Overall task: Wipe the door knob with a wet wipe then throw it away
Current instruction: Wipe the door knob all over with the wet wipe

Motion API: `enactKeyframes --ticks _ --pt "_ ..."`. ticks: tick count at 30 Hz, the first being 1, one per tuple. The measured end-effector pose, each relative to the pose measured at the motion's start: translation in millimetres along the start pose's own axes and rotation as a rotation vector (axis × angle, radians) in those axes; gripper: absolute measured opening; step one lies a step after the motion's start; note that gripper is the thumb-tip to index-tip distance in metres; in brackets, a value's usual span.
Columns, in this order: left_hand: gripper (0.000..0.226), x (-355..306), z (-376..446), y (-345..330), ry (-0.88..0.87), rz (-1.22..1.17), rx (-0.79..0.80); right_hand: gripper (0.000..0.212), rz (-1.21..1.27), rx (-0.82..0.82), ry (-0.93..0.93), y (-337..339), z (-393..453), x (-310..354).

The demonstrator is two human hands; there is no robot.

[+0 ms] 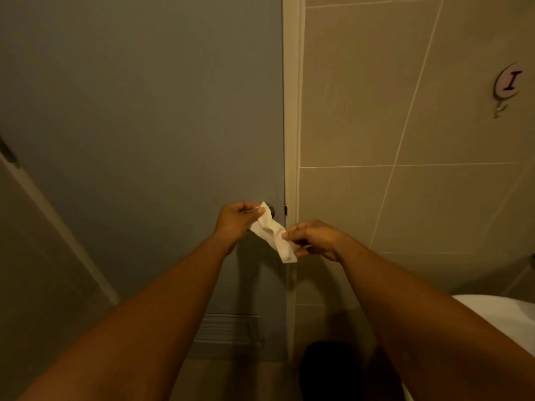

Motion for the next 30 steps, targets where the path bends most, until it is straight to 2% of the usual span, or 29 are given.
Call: enactKeyframes --ticks 8,11,14,16,22,30 --pt "0.012 4.7 23.7 25.4 0.018 0.061 -0.038 0.020 0.155 -0.195 0.011 14.5 27.5 16.2" --pt "0.016 9.5 26.9 27.4 0.014 0.110 -0.021 0.022 0.100 -0.210 0.008 12.8 34.8 22.5" --pt "0.005 16.5 24.9 30.5 0.029 0.123 0.000 0.013 0.016 -0.190 0.041 3.6 36.7 29.0" --pt "0.013 22.9 23.6 33.8 0.047 0.136 0.013 0.005 0.009 -0.173 0.054 -0.3 39.1 29.4" --pt "0.032 36.2 24.7 39.2 0.061 0.160 -0.007 0.015 0.050 -0.237 0.106 2.1 48.2 27.5" --pt "0.031 35.2 40.9 26.2 0.099 0.120 -0.046 0.021 -0.044 -0.466 0.139 10.6 62.6 44.7"
Point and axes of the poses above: each hand's wrist, its own z-axis towards the middle knuckle, its own y-axis out of the back of the hand, x = y × z, the point moved 7 cm from there along z, towards the middle knuckle, and after that the axes turned 4 degrees about -z, right-handed, at the moved point
